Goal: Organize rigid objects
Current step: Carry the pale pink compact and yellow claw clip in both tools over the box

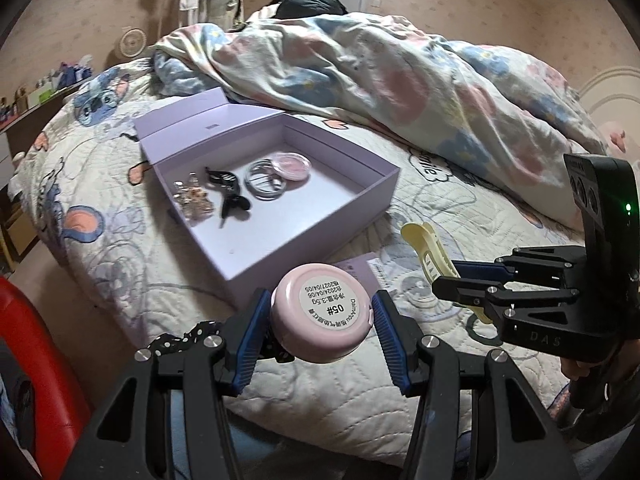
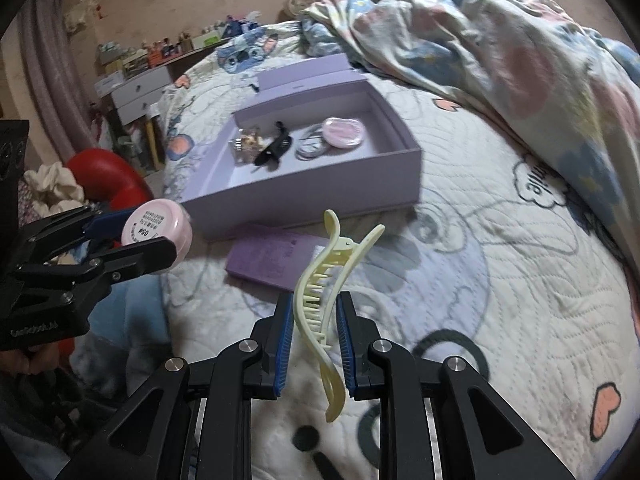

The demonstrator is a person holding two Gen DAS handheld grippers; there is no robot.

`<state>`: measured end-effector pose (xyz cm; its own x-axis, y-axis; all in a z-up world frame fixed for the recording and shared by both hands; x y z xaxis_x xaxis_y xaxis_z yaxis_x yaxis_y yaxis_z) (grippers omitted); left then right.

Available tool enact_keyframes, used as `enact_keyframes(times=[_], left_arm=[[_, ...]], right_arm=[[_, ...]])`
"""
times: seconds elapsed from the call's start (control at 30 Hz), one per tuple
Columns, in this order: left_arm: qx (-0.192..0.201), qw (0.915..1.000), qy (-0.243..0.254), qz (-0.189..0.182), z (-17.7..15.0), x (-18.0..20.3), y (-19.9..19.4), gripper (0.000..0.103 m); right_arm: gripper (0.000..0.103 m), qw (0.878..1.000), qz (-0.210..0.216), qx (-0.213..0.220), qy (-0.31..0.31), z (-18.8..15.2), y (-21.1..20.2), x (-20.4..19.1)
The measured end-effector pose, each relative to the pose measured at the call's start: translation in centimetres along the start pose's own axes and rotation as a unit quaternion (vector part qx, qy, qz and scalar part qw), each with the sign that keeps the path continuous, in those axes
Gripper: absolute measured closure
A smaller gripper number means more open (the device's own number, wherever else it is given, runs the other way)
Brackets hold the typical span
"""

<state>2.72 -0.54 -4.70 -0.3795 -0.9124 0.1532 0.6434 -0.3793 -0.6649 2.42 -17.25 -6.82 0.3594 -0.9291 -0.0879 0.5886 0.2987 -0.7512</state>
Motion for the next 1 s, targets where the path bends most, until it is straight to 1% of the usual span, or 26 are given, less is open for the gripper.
enact_keyframes(times=[0.23,0.6,0.83,1.0], left_arm=[[0.004,0.9995,-0.022,0.021,0.1,-2.3,-0.5,0.051],[-0.005,0.9976,-0.049,0.049,-0.2,-5.3,-0.6,0.051],[-0.011,0.9970,-0.054,0.055,0.5,-6.6,0.1,0.051],[-0.009,0.9974,-0.053,0.047,1.4,-7.0,0.4,0.051]], right_arm=[[0.082,0.999,0.024,-0.003,-0.023,1.1,1.2,-1.9],[0.082,0.996,0.059,-0.014,-0.059,2.6,3.6,-4.7],[0.082,0.995,0.070,-0.022,-0.070,3.6,4.8,-5.5],[0.082,0.994,0.077,-0.015,-0.078,4.7,4.1,-6.0]])
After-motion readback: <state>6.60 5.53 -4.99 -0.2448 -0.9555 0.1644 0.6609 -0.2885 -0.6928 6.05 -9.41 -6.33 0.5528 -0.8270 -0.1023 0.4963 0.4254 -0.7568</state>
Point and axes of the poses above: each gripper's, at about its wrist camera, not at the fingertips, and y roughly the way its jaws point, x to its right, z to its top, the point moved 3 cm from there along y, roughly the way its jaws point, and after that the axes turned 1 degree about -z, right-handed, at the moved point
